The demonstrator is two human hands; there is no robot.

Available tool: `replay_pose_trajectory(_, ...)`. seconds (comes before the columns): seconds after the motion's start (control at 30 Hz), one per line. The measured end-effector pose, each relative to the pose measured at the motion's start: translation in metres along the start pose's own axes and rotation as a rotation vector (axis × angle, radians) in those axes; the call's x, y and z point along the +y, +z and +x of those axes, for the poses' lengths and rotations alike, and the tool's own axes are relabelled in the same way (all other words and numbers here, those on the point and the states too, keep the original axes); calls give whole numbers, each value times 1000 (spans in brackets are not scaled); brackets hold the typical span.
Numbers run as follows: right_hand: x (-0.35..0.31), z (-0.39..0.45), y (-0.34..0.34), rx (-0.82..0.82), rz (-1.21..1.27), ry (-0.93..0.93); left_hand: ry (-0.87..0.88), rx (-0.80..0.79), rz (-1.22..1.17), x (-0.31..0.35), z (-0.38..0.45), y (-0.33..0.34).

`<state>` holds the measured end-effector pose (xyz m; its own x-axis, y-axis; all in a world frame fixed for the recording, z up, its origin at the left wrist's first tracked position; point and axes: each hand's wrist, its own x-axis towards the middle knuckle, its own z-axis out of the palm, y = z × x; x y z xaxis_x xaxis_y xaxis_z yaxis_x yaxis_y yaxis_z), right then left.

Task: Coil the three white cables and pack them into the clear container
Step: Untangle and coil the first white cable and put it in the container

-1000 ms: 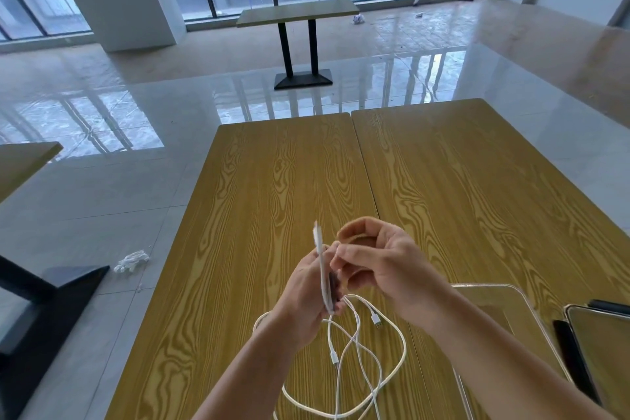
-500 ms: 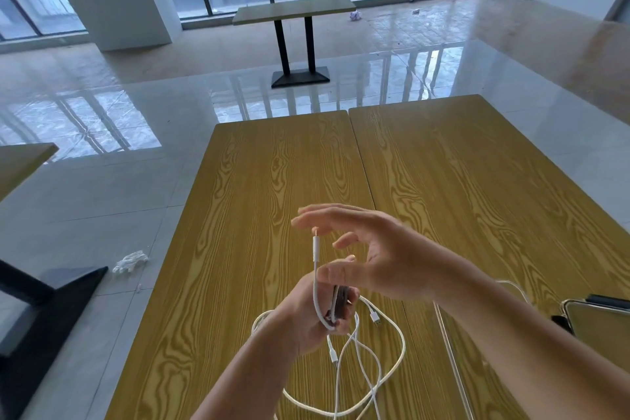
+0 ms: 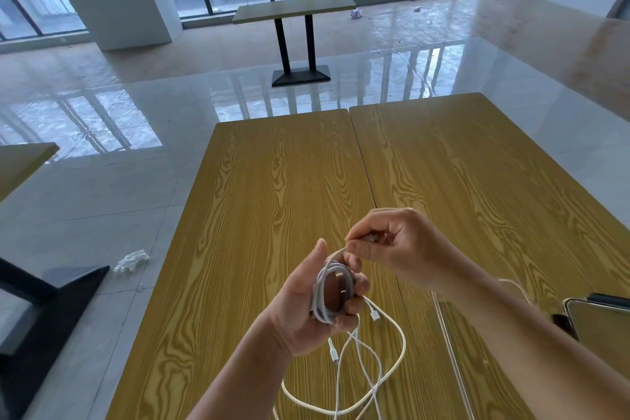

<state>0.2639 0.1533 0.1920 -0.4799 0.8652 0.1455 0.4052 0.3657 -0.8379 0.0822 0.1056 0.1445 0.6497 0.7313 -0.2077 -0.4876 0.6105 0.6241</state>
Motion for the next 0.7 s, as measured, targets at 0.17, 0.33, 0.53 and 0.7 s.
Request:
replay_pose_trajectory(0.17, 2, -5, 3, -62, -186, -78, -13, -4, 124, 4, -3, 3)
replay_pose_trajectory(0.33, -13, -7, 2, -285, -298, -166, -60, -30, 209, 7, -5, 4)
replay_pose_trajectory(0.53, -16, -5, 1, -331, -113, -156, -81, -68, 216, 11, -7, 7)
replay_pose_trajectory(0.7, -2, -7, 11, -194, -5, -167, -35, 69, 212, 12, -8, 5)
